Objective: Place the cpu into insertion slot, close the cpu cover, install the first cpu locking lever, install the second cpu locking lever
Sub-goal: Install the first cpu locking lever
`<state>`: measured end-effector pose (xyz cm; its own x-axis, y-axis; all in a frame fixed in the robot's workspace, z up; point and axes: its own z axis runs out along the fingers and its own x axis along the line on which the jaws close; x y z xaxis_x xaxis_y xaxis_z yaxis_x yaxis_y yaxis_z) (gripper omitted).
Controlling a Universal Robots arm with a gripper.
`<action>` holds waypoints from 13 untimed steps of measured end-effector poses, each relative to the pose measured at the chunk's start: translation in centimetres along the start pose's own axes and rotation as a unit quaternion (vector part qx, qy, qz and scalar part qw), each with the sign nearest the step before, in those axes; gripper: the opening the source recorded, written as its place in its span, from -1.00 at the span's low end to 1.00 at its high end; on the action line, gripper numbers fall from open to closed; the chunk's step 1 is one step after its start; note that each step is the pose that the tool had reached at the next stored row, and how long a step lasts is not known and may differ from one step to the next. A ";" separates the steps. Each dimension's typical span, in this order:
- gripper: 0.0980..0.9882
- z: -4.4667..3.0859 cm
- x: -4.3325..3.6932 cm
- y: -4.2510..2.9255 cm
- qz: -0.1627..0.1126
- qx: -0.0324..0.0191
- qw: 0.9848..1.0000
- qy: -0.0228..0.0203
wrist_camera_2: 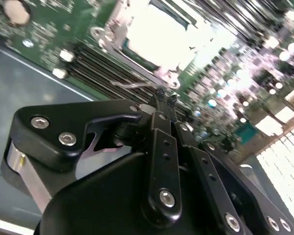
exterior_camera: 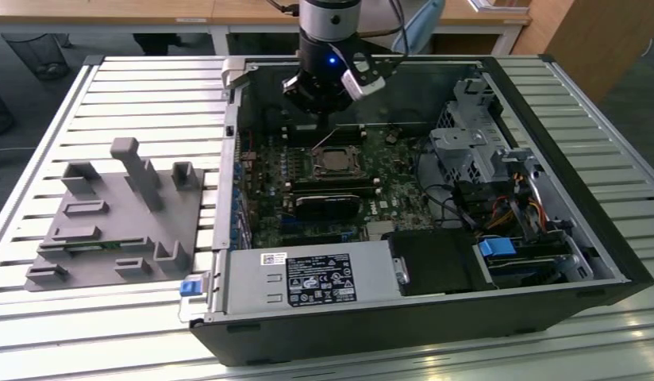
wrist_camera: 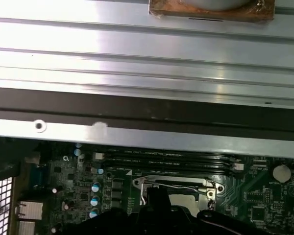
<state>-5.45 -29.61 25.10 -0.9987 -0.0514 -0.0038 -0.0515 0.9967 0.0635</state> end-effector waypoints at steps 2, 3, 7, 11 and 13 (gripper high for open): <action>-0.98 0.04 -0.38 -0.02 0.000 0.000 1.000 0.000; -0.98 0.05 -0.40 -0.03 0.000 0.000 1.000 0.000; -0.98 0.18 -0.40 -0.03 0.000 -0.018 1.000 -0.002; -0.98 0.70 -0.44 -0.05 0.000 -0.020 1.000 -0.004; -0.98 0.93 -0.68 0.01 0.000 -0.020 1.000 -0.004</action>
<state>-4.78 -29.51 24.18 -0.9986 -0.0513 -0.0112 -0.0521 0.9933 0.1028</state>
